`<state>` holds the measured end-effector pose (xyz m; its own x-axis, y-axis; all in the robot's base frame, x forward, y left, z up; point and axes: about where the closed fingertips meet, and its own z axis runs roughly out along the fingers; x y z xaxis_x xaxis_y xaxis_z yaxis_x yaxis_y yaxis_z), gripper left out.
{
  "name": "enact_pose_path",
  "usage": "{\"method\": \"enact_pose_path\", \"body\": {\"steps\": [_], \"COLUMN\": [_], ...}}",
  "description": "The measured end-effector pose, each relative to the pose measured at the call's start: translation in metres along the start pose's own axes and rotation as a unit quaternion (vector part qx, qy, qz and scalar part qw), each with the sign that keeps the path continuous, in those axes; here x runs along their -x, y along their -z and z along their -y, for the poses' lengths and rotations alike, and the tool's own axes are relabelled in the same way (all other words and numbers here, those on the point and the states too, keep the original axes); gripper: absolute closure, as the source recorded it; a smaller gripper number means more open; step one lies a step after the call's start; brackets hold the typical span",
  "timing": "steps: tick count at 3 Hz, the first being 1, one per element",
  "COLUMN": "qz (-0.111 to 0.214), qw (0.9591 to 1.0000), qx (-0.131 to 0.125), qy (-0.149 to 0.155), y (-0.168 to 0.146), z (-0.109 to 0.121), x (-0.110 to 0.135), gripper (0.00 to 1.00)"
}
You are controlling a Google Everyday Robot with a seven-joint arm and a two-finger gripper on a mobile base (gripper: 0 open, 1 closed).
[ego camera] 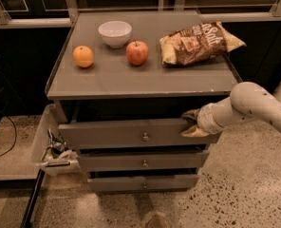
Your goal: Open top drawer
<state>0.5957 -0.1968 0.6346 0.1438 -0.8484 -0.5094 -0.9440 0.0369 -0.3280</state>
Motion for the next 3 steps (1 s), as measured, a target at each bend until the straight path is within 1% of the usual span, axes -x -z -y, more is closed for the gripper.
{"method": "enact_pose_path", "body": {"steps": [1,2,3], "qz": [0.0,0.0,0.0], "qw": [1.0,1.0,1.0], "qx": [0.0,0.0,0.0], "qy": [0.0,0.0,0.0], "y": [0.005,0.0051,0.005], "z": [0.002,0.0021,0.0021], "x": [0.0032,0.0033,0.0033], "gripper": [0.84,0.83,0.6]}}
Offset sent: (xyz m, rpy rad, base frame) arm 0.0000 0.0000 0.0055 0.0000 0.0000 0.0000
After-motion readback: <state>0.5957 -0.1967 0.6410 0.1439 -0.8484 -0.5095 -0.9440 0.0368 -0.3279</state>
